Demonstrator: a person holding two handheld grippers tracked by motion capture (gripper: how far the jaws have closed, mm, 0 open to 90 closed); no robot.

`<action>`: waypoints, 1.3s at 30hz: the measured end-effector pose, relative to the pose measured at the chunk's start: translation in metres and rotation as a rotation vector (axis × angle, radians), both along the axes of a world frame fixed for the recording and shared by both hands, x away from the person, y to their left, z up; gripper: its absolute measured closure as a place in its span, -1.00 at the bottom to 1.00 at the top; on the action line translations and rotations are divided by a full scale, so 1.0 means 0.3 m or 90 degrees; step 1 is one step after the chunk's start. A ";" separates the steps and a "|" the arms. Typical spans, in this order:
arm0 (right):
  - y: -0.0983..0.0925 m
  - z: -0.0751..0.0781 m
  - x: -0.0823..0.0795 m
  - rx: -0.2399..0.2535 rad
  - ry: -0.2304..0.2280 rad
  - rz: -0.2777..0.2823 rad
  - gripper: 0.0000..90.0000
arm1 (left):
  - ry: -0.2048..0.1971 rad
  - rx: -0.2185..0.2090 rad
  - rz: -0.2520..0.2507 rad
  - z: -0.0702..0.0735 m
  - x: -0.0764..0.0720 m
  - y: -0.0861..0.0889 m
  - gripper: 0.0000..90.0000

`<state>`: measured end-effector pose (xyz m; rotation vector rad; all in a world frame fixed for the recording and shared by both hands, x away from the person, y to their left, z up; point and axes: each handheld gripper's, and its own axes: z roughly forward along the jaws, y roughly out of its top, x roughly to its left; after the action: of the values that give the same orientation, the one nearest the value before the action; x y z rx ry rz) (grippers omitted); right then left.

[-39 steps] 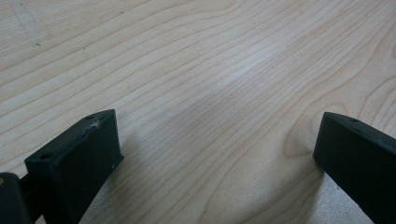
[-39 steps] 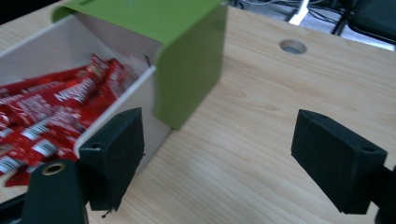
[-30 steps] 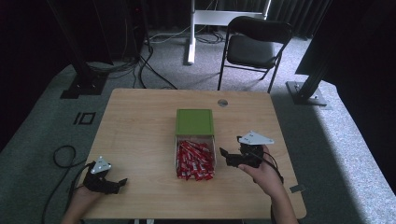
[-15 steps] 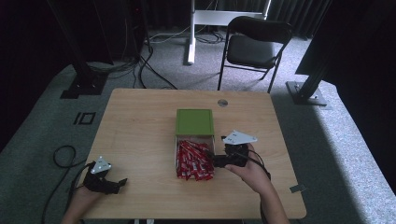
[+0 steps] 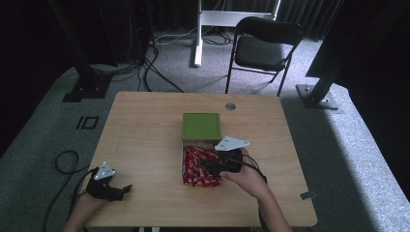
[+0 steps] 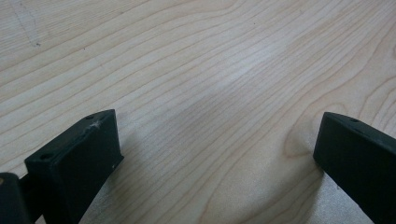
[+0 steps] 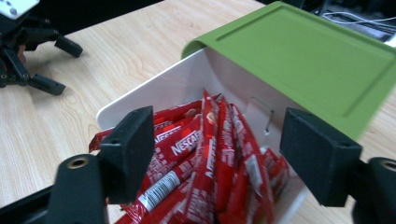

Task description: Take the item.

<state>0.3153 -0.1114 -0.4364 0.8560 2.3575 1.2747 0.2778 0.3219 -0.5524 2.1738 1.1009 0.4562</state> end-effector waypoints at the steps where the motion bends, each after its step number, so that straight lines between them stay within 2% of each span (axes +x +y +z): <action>1: 0.009 -0.004 0.003 0.001 0.003 0.001 -0.35 | 0.000 0.000 0.000 0.000 0.000 0.000 -0.97; 7: 0.059 -0.024 0.022 -0.017 -0.002 0.016 -0.06 | 0.000 -0.001 0.001 0.000 0.000 0.000 -0.97; 10: 0.082 -0.035 0.034 -0.009 0.009 0.020 -0.01 | 0.000 -0.001 0.001 0.000 0.000 0.000 -0.97; 14: 0.109 -0.053 0.052 -0.017 0.015 0.019 0.13 | -0.001 0.000 0.000 0.000 0.000 0.000 -0.97; 17: 0.123 -0.072 0.065 -0.028 0.031 0.011 0.18 | 0.000 0.000 0.000 0.000 0.000 0.000 -0.97; 27: 0.162 -0.105 0.096 -0.062 0.045 -0.044 0.45 | -0.001 -0.001 0.000 0.000 0.000 0.000 -0.97; 28: 0.166 -0.110 0.099 -0.069 0.059 -0.045 0.45 | -0.001 -0.001 0.000 0.000 0.000 0.000 -0.97; 30: 0.169 -0.116 0.101 -0.075 0.066 -0.050 0.47 | 0.000 0.000 0.000 0.000 0.000 0.000 -0.97; 35: 0.185 -0.126 0.097 -0.100 0.065 -0.050 0.50 | 0.000 0.001 0.000 0.000 0.000 0.000 -0.97; 39: 0.189 -0.141 0.094 -0.095 0.067 -0.073 0.54 | -0.001 0.001 -0.001 0.000 0.000 0.000 -0.97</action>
<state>0.3436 -0.0547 -0.4786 1.0163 2.4099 1.0178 0.2778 0.3220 -0.5524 2.1757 1.0986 0.4585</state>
